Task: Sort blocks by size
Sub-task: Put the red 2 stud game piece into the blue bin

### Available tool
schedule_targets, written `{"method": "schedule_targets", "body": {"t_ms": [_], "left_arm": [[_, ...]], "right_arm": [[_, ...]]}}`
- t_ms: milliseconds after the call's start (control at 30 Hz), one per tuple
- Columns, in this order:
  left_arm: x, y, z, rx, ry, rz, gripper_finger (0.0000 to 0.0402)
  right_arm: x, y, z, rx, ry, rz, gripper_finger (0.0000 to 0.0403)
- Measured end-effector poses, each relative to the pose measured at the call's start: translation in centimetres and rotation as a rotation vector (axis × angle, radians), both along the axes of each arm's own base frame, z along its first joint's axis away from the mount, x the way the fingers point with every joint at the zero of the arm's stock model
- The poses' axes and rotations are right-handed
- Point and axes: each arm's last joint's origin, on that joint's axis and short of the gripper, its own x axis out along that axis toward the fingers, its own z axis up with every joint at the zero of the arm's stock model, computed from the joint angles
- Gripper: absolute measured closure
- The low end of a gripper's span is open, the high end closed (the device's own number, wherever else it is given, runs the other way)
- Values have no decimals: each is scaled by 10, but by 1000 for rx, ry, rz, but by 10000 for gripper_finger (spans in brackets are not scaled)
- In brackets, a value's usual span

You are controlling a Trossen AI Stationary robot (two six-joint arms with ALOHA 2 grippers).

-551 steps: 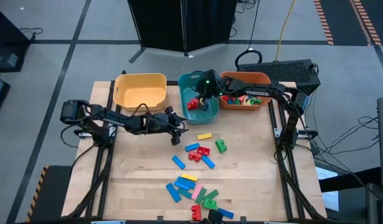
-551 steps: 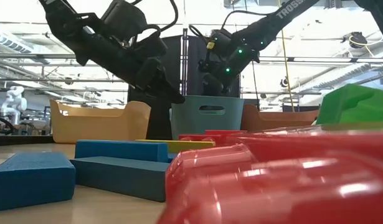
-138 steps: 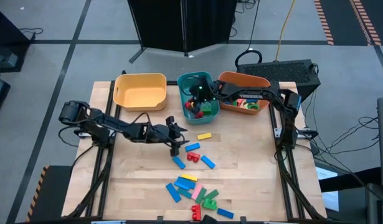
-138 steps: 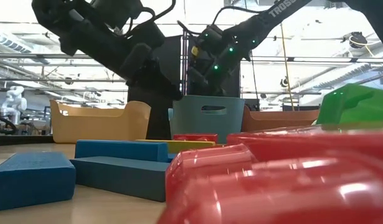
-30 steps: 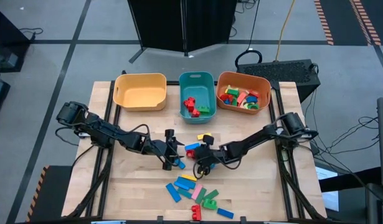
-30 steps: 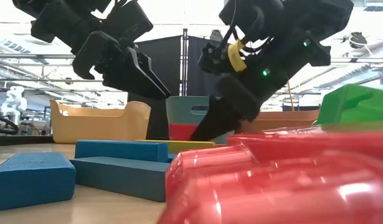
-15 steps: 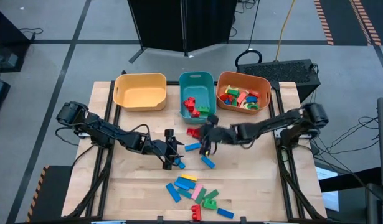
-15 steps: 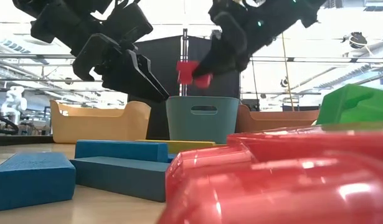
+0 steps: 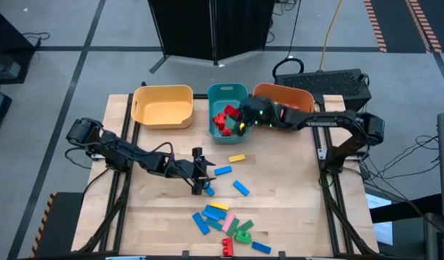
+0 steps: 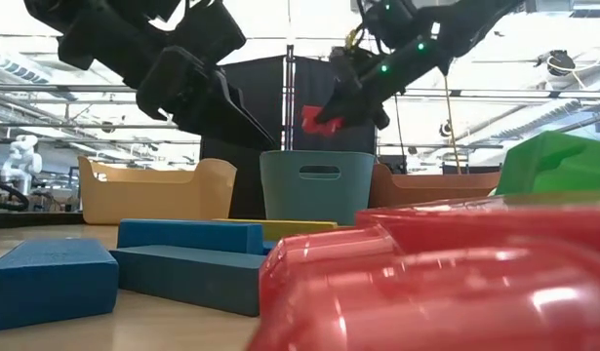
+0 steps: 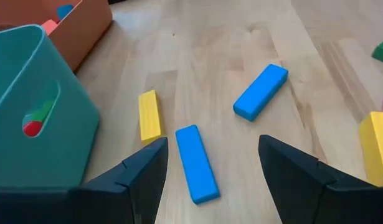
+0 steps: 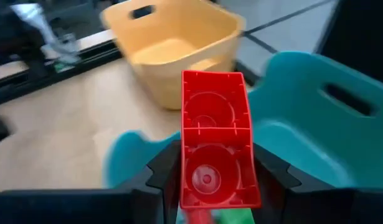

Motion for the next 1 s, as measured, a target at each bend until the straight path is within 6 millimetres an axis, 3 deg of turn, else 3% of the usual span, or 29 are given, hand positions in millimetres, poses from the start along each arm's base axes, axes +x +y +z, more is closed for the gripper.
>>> {"method": "schedule_targets", "body": {"t_ms": [133, 233, 467, 733, 1000], "left_arm": [[1, 4, 0, 0, 1, 14, 160], [2, 9, -1, 0, 2, 29, 160], [3, 15, -2, -19, 10, 63, 160], [-3, 15, -9, -37, 29, 76, 160], [-4, 16, -14, -53, 32, 92, 160]], "right_arm": [[-5, -25, 5, 17, -15, 2, 276], [2, -39, 3, 45, 3, 12, 276], [35, -65, -12, 110, 184, 0, 275], [55, -76, -28, 179, 328, -4, 272], [54, -79, -33, 185, 353, -11, 241]]}}
